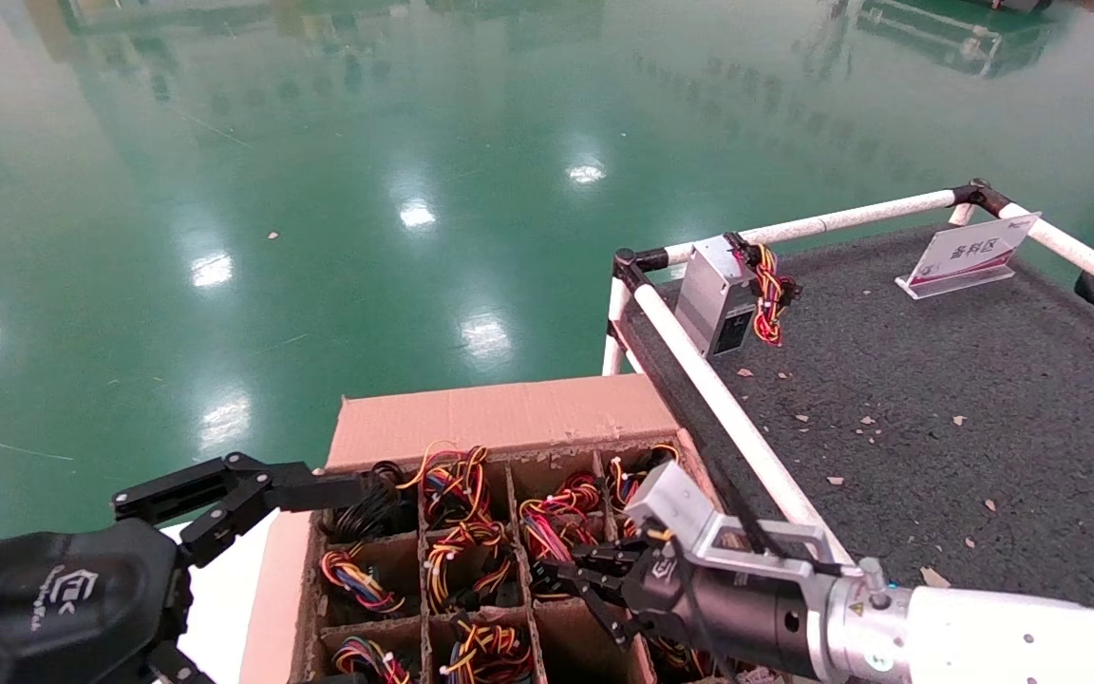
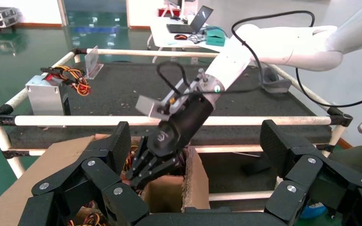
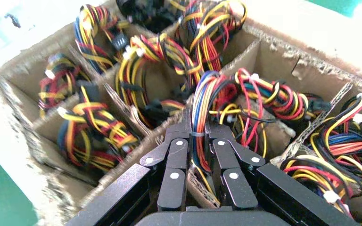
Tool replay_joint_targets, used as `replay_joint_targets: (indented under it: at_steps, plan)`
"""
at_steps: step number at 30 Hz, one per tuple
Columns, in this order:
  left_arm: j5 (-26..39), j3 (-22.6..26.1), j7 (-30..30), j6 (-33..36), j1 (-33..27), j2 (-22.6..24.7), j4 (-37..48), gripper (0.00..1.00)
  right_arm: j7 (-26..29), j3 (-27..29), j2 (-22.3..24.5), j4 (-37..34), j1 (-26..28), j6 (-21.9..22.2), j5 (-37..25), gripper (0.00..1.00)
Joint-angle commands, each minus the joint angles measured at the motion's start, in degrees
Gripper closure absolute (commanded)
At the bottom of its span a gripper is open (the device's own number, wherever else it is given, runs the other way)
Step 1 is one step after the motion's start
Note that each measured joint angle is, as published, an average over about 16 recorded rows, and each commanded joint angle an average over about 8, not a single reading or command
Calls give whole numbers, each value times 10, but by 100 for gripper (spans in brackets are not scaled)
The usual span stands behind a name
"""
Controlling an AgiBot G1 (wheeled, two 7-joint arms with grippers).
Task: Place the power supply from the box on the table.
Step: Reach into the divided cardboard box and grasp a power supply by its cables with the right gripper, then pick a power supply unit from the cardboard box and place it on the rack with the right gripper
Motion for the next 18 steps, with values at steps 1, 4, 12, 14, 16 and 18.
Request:
replay_joint_targets:
  at_steps: [1, 4, 12, 14, 16, 18]
  plan:
    - [0, 0, 0, 0, 0, 0, 0, 0, 6, 4, 3, 1, 1, -5, 11, 100]
    - [0, 0, 0, 0, 0, 0, 0, 0, 18, 15, 10, 3, 12, -14, 33, 100]
    - [0, 0, 0, 0, 0, 0, 0, 0, 54, 65, 31, 6, 67, -40, 116, 100]
    - [0, 0, 0, 0, 0, 0, 0, 0, 64, 80, 36, 1, 88, -46, 139, 100]
    - [0, 0, 0, 0, 0, 0, 0, 0, 74, 95, 39, -8, 110, -51, 161, 100]
    - [0, 0, 0, 0, 0, 0, 0, 0, 83, 107, 41, -23, 136, -56, 178, 100]
